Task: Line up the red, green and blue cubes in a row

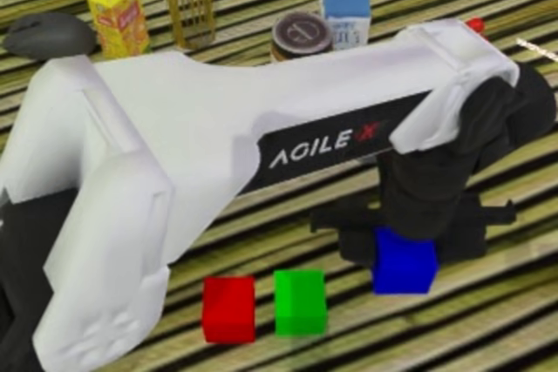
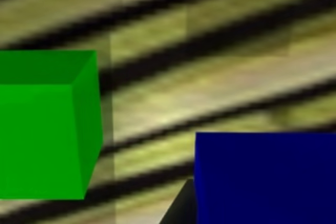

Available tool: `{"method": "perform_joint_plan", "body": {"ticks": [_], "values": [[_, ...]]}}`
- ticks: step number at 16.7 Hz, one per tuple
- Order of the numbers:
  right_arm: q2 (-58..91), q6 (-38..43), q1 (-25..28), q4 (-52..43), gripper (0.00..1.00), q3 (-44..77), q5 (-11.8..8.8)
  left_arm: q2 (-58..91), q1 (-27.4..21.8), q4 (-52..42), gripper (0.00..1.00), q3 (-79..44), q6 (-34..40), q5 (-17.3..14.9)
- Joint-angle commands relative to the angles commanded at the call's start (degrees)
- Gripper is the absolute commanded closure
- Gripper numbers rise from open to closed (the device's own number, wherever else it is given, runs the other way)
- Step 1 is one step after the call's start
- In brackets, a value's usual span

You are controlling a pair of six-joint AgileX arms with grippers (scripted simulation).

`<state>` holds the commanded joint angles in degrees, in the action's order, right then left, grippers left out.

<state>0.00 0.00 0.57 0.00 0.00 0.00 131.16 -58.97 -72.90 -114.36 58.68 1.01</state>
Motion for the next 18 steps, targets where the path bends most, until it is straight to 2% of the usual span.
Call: {"method": "perform_joint_plan", "body": {"ticks": [6, 12, 17, 18], "values": [[0.0, 0.0, 0.0, 0.0, 0.0, 0.0, 0.0, 0.0, 0.2, 1.1, 1.0, 1.1, 0.0, 0.0], [0.0, 0.0, 0.0, 0.0, 0.0, 0.0, 0.0, 2.3, 0.0, 12.5, 1.0, 9.8, 0.0, -0.1], [0.0, 0.0, 0.0, 0.0, 0.0, 0.0, 0.0, 2.8, -0.1, 14.1, 1.0, 11.3, 0.0, 0.0], [0.0, 0.0, 0.0, 0.0, 0.0, 0.0, 0.0, 2.8, -0.1, 14.1, 0.92, 11.3, 0.0, 0.0]]}}
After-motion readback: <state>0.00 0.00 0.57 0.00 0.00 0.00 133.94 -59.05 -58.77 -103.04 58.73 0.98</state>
